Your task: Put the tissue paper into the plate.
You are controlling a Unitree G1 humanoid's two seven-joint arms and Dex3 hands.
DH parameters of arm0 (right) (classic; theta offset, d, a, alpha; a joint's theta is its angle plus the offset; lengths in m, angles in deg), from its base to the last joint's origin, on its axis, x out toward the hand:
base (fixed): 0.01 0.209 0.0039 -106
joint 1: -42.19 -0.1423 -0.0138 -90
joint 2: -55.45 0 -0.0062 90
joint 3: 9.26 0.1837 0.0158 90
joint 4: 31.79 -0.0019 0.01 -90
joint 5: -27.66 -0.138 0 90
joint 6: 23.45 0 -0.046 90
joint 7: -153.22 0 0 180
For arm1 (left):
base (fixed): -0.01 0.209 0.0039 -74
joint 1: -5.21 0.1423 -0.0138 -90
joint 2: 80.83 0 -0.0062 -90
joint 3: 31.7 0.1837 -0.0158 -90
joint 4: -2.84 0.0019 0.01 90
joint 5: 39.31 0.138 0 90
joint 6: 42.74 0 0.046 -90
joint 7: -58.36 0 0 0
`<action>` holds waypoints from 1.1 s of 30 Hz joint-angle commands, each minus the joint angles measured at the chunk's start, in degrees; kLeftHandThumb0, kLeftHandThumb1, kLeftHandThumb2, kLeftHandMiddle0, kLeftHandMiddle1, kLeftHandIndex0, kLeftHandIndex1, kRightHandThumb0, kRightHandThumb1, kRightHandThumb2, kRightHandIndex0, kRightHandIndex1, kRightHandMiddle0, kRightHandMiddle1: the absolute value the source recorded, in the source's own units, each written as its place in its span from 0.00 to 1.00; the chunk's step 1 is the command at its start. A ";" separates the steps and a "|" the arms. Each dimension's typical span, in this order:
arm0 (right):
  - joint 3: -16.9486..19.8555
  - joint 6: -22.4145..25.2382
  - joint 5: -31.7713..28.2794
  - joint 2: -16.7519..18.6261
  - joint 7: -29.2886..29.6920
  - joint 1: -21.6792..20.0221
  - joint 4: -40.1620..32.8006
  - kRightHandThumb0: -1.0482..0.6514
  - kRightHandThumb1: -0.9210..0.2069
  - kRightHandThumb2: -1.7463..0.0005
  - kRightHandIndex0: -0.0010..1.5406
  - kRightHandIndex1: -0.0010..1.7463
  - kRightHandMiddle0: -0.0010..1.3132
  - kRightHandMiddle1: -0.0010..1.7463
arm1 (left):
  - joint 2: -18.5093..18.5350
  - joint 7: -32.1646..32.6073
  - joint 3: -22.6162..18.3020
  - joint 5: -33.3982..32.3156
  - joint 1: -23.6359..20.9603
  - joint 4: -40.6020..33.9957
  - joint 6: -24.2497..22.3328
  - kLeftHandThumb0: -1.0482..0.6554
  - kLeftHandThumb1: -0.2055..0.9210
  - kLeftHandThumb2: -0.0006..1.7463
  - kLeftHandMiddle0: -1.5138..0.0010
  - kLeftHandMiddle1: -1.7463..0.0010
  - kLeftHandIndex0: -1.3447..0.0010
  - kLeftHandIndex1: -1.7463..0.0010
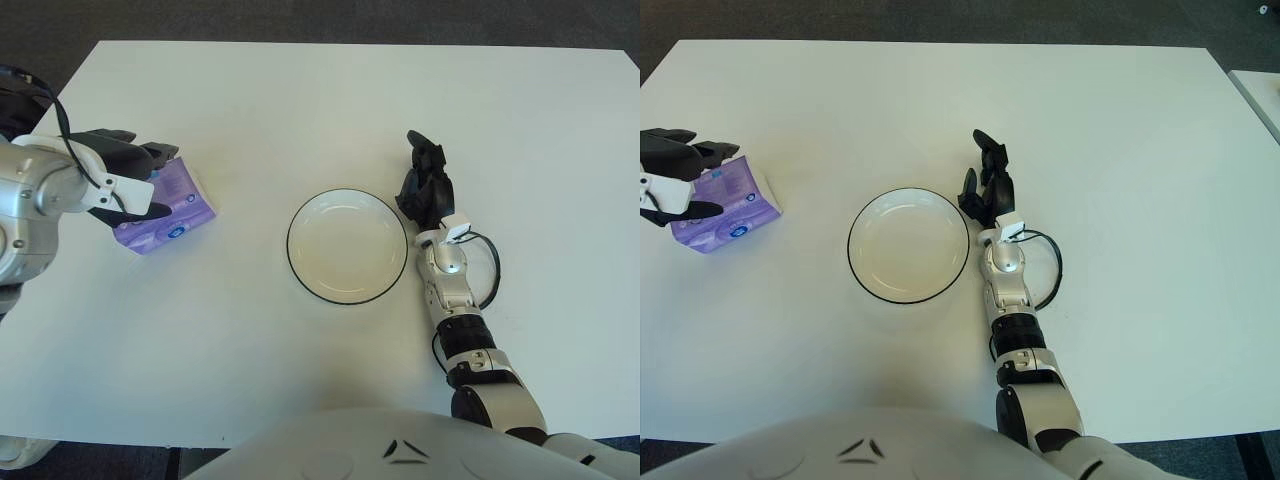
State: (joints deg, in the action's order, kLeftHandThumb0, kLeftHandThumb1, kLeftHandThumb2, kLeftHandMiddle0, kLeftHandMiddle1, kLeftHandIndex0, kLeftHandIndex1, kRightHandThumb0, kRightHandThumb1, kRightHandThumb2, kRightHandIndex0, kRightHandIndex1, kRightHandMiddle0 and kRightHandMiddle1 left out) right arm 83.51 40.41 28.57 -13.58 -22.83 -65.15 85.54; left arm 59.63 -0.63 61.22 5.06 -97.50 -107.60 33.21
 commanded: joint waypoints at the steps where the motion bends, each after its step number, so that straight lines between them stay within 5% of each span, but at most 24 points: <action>1: 1.34 3.02 -1.09 -1.09 -0.18 5.19 5.49 0.22 0.00 0.51 0.15 0.01 0.00 0.39 | -0.50 0.51 0.40 2.47 0.58 -0.54 -1.18 0.00 1.00 0.51 1.00 1.00 1.00 1.00; 22: 1.41 2.22 -0.46 -1.52 -0.15 5.04 5.82 0.22 0.00 0.51 0.15 0.00 0.00 0.42 | -0.60 -4.45 0.93 -0.25 0.15 -1.55 2.39 0.00 1.00 0.56 0.96 0.99 1.00 1.00; 33: 1.41 2.80 -0.73 -1.57 -0.15 5.11 5.56 0.22 0.00 0.51 0.16 0.01 0.00 0.42 | -2.31 2.08 2.23 1.22 0.39 4.17 5.51 0.00 1.00 0.34 1.00 1.00 1.00 1.00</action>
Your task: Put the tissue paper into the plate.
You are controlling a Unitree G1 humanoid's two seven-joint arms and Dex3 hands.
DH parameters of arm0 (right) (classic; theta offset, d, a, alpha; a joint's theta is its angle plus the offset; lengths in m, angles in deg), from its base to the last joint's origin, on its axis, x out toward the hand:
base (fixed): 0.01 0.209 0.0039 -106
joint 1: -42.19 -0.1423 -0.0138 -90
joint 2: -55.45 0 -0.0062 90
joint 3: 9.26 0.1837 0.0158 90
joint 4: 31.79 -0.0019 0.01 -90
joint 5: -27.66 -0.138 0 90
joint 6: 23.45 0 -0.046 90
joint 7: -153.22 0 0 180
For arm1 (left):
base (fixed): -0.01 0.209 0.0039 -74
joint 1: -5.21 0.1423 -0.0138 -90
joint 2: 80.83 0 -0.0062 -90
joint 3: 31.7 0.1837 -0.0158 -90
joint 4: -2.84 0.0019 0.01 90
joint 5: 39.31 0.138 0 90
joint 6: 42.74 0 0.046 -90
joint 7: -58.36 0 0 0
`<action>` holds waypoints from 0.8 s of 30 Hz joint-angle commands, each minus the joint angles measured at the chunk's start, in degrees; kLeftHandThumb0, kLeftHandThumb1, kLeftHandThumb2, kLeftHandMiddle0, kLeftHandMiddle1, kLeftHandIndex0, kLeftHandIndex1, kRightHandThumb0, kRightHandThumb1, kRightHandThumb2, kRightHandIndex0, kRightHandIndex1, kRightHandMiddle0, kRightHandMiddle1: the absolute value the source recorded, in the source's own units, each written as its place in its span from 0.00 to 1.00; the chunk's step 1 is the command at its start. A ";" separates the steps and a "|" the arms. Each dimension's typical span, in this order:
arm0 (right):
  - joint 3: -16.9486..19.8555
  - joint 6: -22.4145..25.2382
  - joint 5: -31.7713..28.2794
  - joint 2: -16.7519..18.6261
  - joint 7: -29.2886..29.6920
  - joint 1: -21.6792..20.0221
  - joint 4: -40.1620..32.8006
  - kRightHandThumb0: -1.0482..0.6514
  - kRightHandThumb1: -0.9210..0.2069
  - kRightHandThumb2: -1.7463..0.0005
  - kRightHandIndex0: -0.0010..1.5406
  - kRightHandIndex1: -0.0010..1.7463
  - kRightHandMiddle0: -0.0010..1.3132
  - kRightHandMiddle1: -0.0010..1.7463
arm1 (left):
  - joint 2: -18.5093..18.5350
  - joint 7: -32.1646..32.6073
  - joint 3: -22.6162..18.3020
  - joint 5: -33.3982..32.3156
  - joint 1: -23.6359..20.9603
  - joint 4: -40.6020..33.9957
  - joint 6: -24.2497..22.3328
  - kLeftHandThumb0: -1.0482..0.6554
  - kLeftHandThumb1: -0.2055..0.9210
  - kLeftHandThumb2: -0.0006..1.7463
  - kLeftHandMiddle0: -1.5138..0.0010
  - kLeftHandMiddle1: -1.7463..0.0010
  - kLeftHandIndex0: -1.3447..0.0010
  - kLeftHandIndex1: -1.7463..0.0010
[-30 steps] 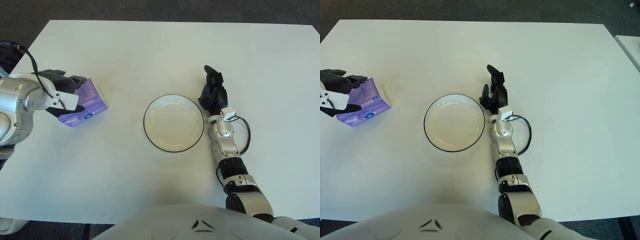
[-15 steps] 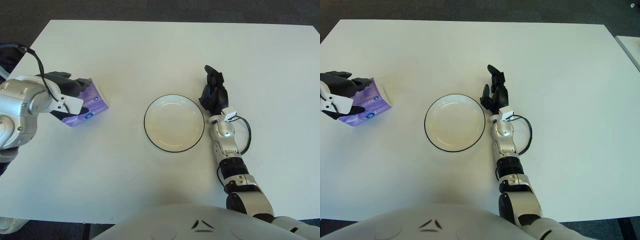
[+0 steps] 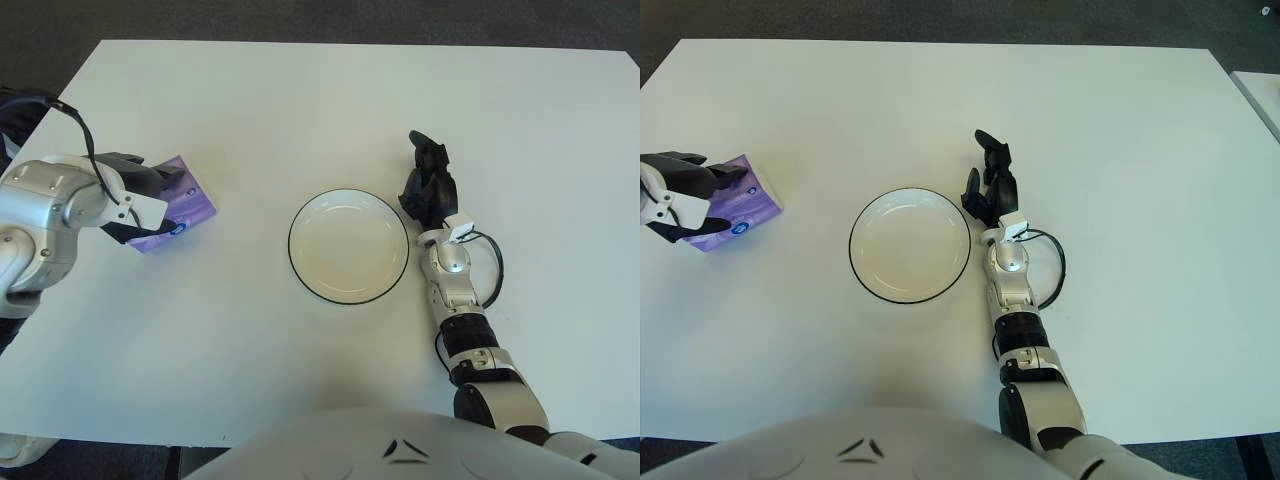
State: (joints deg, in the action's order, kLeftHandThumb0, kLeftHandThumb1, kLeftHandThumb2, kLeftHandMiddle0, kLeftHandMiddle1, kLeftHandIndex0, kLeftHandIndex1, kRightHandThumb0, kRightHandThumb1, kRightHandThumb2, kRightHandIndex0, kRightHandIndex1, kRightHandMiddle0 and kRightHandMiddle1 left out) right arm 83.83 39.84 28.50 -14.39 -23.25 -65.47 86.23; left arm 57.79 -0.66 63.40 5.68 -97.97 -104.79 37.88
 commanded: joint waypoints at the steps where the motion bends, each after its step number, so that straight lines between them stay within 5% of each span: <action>1: 1.10 3.45 -0.73 -0.75 0.23 5.46 4.86 0.22 0.00 0.51 0.16 0.01 0.00 0.42 | -0.76 3.94 -0.42 0.38 1.33 2.43 1.37 0.00 1.00 0.31 1.00 1.00 1.00 1.00; 8: 1.10 3.49 -0.91 -0.64 0.16 5.64 4.67 0.23 0.00 0.52 0.16 0.01 0.00 0.41 | -2.34 8.61 -1.13 0.05 1.15 4.65 1.55 0.00 1.00 0.16 1.00 1.00 1.00 1.00; 24: 1.29 2.96 -1.25 -0.68 -0.13 5.58 5.16 0.23 0.00 0.53 0.15 0.00 0.00 0.40 | -5.17 13.00 -1.53 1.65 1.74 4.42 -1.77 0.07 1.00 0.09 1.00 1.00 1.00 1.00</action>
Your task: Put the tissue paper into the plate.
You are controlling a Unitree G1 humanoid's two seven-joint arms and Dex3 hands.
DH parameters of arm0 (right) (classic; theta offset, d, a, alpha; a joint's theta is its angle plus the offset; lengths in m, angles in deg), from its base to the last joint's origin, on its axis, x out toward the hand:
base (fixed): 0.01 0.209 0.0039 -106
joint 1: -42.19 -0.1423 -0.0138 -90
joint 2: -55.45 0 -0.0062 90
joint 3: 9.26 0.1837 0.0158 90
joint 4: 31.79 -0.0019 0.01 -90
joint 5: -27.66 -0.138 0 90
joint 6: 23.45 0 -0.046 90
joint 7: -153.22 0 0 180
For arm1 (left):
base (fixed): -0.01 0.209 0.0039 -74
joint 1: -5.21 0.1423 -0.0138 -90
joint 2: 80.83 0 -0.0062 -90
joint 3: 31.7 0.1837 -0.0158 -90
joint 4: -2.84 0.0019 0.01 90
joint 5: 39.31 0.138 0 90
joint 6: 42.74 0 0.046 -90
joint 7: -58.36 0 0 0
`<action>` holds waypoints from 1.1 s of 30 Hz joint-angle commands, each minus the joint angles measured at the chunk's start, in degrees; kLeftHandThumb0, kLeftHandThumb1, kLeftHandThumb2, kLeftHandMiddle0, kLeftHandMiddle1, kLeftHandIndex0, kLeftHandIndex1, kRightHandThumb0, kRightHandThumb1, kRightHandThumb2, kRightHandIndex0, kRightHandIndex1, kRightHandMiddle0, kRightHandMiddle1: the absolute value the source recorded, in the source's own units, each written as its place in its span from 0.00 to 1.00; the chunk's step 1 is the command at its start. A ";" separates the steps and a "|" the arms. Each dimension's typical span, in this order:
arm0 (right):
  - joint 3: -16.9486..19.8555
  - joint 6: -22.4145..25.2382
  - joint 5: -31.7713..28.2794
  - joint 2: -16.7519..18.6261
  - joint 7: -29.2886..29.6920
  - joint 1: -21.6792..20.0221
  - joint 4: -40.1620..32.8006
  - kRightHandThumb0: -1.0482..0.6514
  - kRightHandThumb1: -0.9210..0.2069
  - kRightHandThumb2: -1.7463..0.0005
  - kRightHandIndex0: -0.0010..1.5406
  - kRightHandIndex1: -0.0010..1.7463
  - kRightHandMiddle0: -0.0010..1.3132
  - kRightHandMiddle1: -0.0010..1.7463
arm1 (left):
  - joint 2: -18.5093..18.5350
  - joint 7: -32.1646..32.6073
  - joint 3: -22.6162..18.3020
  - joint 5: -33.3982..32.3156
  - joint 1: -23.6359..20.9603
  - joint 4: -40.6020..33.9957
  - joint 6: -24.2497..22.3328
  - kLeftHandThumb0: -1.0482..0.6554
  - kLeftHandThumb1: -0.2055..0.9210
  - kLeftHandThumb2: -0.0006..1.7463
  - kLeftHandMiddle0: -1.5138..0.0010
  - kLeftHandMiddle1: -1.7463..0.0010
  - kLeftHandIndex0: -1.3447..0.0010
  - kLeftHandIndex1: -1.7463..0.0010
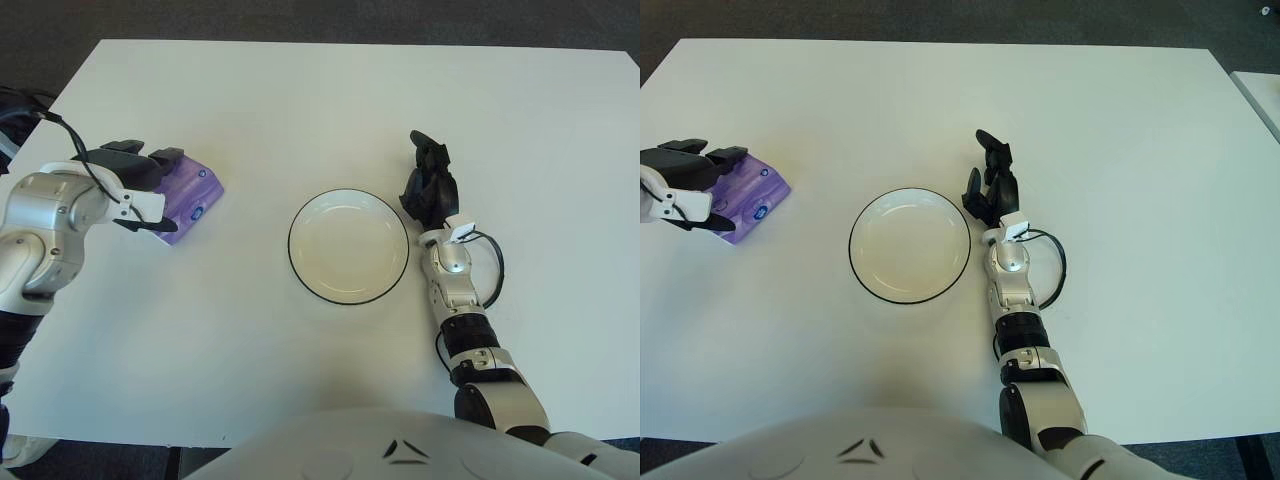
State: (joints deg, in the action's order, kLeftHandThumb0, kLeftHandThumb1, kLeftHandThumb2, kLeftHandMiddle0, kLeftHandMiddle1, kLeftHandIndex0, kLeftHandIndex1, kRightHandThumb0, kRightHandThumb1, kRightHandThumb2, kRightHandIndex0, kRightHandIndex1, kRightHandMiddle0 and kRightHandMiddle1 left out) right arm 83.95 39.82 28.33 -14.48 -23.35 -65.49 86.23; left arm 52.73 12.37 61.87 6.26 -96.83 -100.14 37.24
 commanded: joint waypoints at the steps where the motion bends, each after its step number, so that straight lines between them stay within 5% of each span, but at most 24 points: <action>1: 1.18 3.06 -1.08 -0.60 -0.03 5.61 5.13 0.23 0.00 0.53 0.15 0.00 0.00 0.40 | -0.38 0.21 0.05 1.44 0.51 -0.30 -1.49 0.08 1.00 0.08 1.00 1.00 1.00 1.00; 12: 1.17 3.44 -1.03 -0.81 -0.42 5.95 4.81 0.23 0.00 0.53 0.16 0.00 0.00 0.40 | -2.53 5.92 -0.37 2.35 0.53 1.06 -1.15 0.06 1.00 0.09 1.00 1.00 1.00 1.00; 20: 1.25 3.65 -1.00 -0.79 -0.46 6.06 4.79 0.23 0.00 0.52 0.16 0.00 0.00 0.40 | -3.33 8.63 -0.70 1.30 0.29 2.11 -0.10 0.01 1.00 0.30 1.00 1.00 1.00 1.00; 33: 1.58 3.65 -1.61 -0.56 -0.96 6.28 4.95 0.24 0.00 0.52 0.16 0.01 0.00 0.41 | -4.78 8.34 -1.05 -0.10 -0.48 0.30 -1.33 0.00 1.00 0.47 1.00 1.00 1.00 1.00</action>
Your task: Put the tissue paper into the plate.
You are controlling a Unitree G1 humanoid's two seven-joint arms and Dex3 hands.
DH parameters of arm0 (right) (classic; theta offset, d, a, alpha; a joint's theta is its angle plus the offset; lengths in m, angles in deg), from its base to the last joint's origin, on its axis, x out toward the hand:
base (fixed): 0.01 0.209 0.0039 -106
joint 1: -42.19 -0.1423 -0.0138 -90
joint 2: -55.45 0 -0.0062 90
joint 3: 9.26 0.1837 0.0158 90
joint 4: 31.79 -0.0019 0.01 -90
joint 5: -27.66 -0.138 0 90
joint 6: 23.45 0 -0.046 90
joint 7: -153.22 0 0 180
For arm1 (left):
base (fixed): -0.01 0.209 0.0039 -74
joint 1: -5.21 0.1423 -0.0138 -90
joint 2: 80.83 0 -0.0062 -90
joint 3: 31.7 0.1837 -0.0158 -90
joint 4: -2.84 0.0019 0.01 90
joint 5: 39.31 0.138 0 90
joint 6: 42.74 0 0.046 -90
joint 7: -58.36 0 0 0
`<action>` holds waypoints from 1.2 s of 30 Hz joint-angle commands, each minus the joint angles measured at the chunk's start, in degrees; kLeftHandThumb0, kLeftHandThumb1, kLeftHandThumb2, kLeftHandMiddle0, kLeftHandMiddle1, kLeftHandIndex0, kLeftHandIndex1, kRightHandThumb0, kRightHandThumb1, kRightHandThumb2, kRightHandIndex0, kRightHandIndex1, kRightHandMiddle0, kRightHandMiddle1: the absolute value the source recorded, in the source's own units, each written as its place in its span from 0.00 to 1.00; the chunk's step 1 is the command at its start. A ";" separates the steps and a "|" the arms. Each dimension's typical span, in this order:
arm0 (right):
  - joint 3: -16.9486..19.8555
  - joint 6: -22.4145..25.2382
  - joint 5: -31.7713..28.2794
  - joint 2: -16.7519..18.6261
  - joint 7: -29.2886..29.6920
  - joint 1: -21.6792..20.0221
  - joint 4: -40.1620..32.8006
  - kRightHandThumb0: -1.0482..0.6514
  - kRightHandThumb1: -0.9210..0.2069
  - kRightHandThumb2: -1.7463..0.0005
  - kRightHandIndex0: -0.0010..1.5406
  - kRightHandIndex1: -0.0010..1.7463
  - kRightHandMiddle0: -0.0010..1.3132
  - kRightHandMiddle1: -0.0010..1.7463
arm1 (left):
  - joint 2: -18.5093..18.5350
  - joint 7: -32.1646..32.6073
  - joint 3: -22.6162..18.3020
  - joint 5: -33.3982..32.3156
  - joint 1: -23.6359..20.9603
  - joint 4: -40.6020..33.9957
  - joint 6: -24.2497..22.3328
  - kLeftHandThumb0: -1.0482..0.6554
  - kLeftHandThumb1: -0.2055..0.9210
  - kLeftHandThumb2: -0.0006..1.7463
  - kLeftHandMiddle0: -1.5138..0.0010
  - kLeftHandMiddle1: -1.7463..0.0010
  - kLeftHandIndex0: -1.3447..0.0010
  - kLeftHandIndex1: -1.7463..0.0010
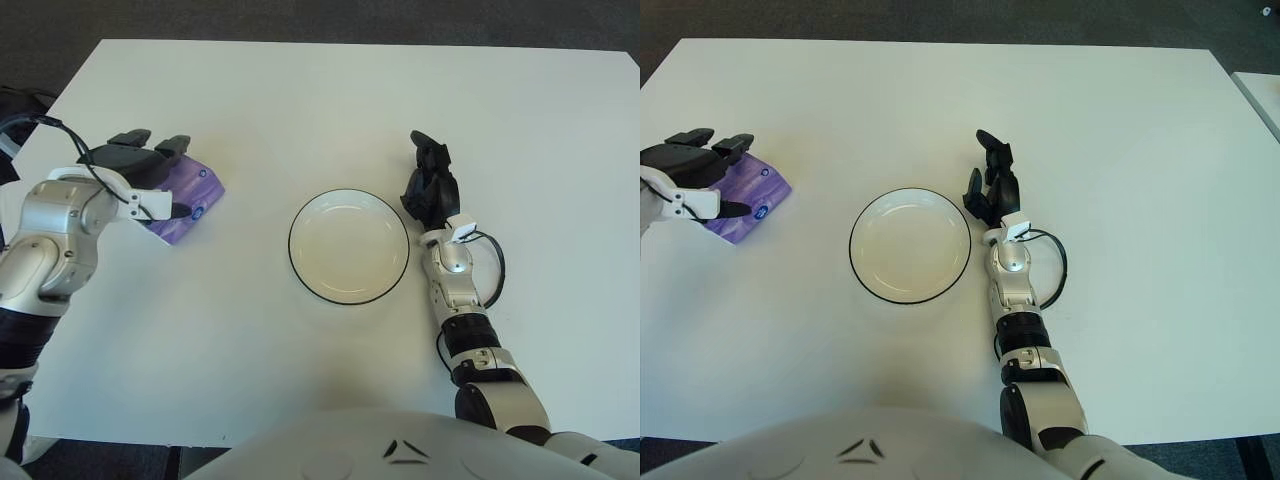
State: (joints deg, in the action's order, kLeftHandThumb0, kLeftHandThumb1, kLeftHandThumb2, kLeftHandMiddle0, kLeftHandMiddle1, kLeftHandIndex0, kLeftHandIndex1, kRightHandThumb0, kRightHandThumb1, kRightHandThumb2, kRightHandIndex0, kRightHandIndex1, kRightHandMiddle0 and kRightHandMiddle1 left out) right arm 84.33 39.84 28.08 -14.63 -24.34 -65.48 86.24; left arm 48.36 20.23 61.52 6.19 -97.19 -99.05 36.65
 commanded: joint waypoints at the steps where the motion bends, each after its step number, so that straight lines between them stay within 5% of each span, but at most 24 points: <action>1: 1.22 3.63 -1.36 -0.42 -0.01 6.27 4.98 0.24 0.00 0.52 0.16 0.01 0.00 0.41 | -0.73 0.76 -0.77 0.23 0.03 -1.03 -1.07 0.00 1.00 0.48 1.00 1.00 1.00 1.00; 16: 1.62 3.77 -2.21 -0.91 -0.82 6.10 5.85 0.24 0.00 0.53 0.17 0.01 0.00 0.43 | -5.49 3.87 0.32 3.80 -0.65 -1.42 -5.81 0.02 1.00 0.48 1.00 1.00 1.00 1.00; 36: 2.60 3.90 -3.37 -1.21 -2.52 6.51 5.89 0.23 0.00 0.52 0.16 0.00 0.00 0.42 | -5.45 -5.32 6.11 15.10 -1.95 -3.14 -12.85 0.00 1.00 0.61 0.96 0.98 1.00 1.00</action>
State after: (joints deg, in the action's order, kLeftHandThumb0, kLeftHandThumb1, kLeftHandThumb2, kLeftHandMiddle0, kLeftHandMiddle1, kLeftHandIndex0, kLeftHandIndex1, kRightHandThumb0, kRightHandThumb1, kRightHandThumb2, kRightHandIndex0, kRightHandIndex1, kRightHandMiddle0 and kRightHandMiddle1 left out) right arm 85.59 40.14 25.93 -15.05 -26.86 -65.54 86.42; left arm 42.70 18.11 66.13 17.84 -97.96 -101.29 25.48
